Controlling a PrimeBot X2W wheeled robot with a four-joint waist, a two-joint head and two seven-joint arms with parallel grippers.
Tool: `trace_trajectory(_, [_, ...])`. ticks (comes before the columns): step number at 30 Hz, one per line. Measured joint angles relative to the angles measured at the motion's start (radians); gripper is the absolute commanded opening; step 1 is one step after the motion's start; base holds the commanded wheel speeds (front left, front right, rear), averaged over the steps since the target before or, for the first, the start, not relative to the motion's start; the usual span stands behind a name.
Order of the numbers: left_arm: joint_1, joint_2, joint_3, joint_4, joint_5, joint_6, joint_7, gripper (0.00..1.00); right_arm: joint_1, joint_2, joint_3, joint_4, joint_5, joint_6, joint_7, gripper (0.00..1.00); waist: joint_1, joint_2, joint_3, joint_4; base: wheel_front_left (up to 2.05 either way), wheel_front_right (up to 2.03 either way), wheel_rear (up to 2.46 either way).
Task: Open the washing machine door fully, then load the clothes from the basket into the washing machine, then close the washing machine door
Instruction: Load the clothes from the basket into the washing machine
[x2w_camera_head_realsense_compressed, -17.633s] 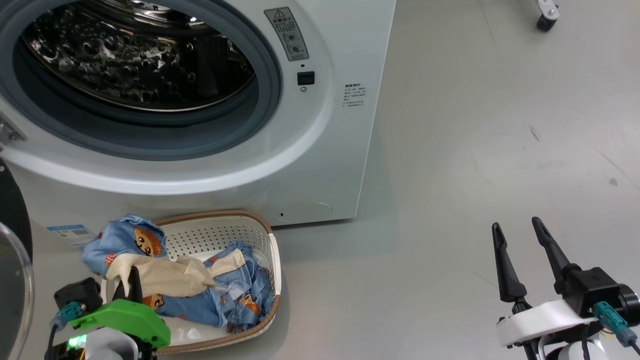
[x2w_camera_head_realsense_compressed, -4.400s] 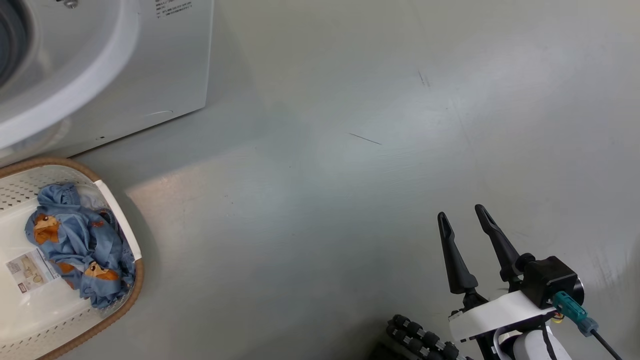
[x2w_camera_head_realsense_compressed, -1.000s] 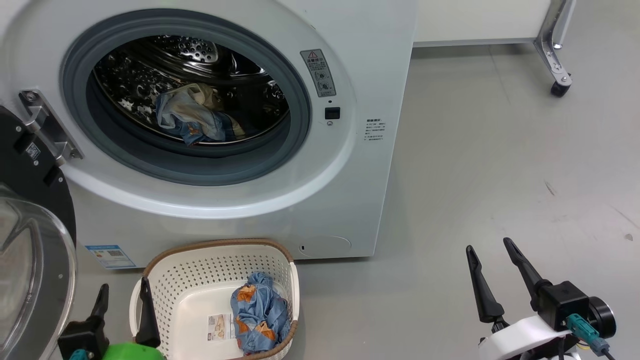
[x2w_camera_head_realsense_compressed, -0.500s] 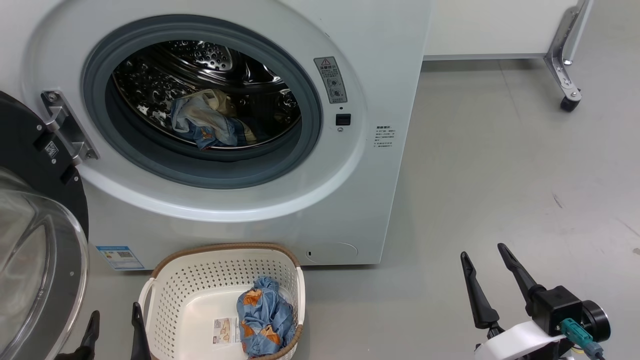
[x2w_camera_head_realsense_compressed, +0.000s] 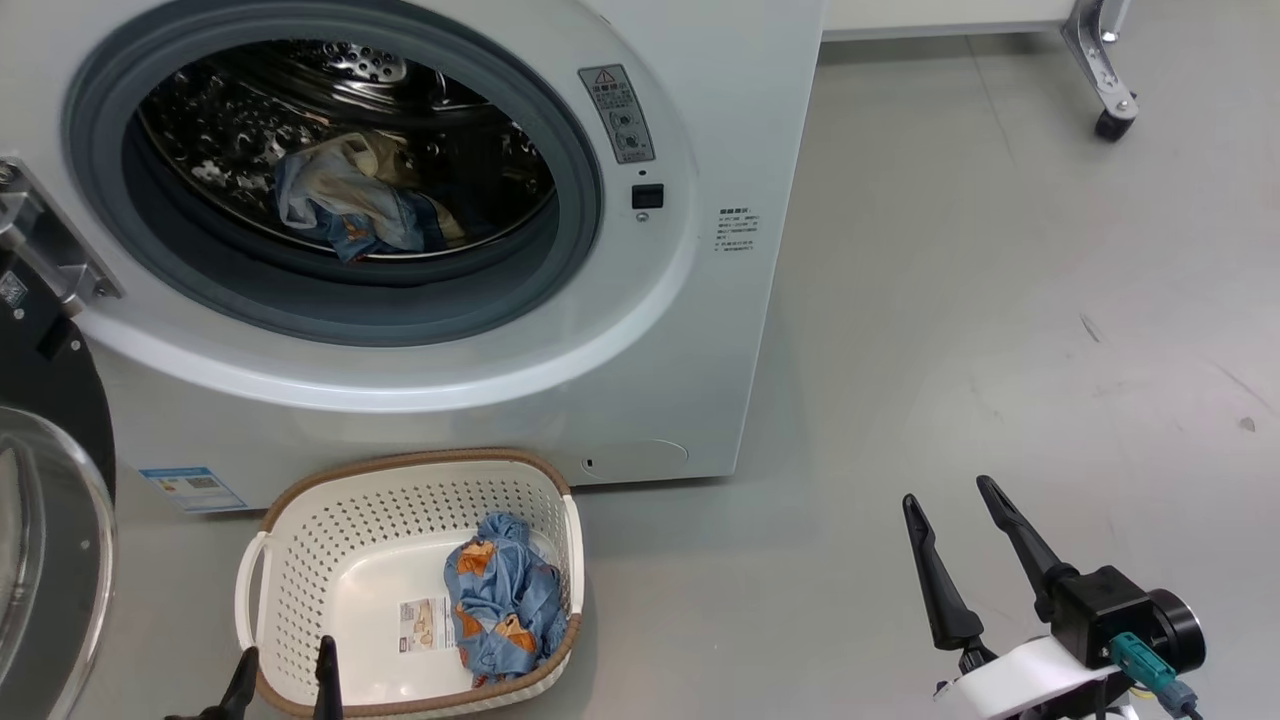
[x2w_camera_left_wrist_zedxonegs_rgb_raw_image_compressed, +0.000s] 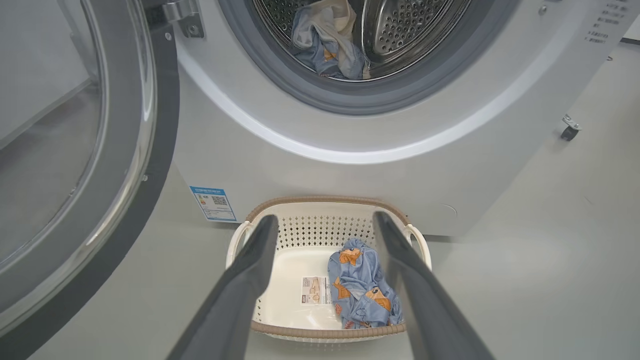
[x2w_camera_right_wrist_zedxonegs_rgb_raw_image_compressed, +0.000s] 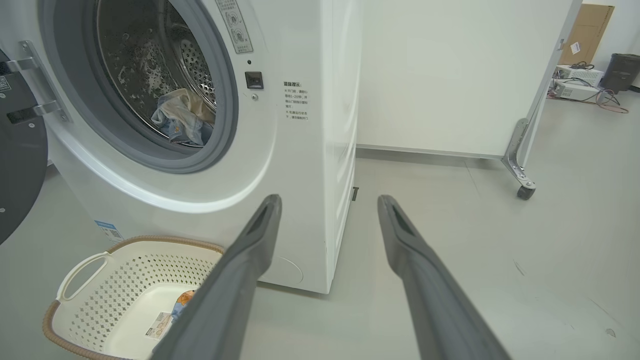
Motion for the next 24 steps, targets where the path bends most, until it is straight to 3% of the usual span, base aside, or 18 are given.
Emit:
trace_trajectory(14, [-0.142, 0.020, 0.000, 0.018, -0.046, -0.018, 0.124, 1.00, -0.102, 0.016, 0.016, -0.041, 0.000, 0.000, 0.000, 1.00, 0.0000, 0.0000, 0.176, -0.071, 0.00, 0.00, 0.00])
trace_trajectory(24, [-0.259, 0.048, 0.012, 0.076, -0.095, -0.033, 0.288, 1.00, -0.186, 0.021, 0.034, -0.054, 0.000, 0.000, 0.000, 1.00, 0.0000, 0.0000, 0.312, -0.121, 0.00, 0.00, 0.00])
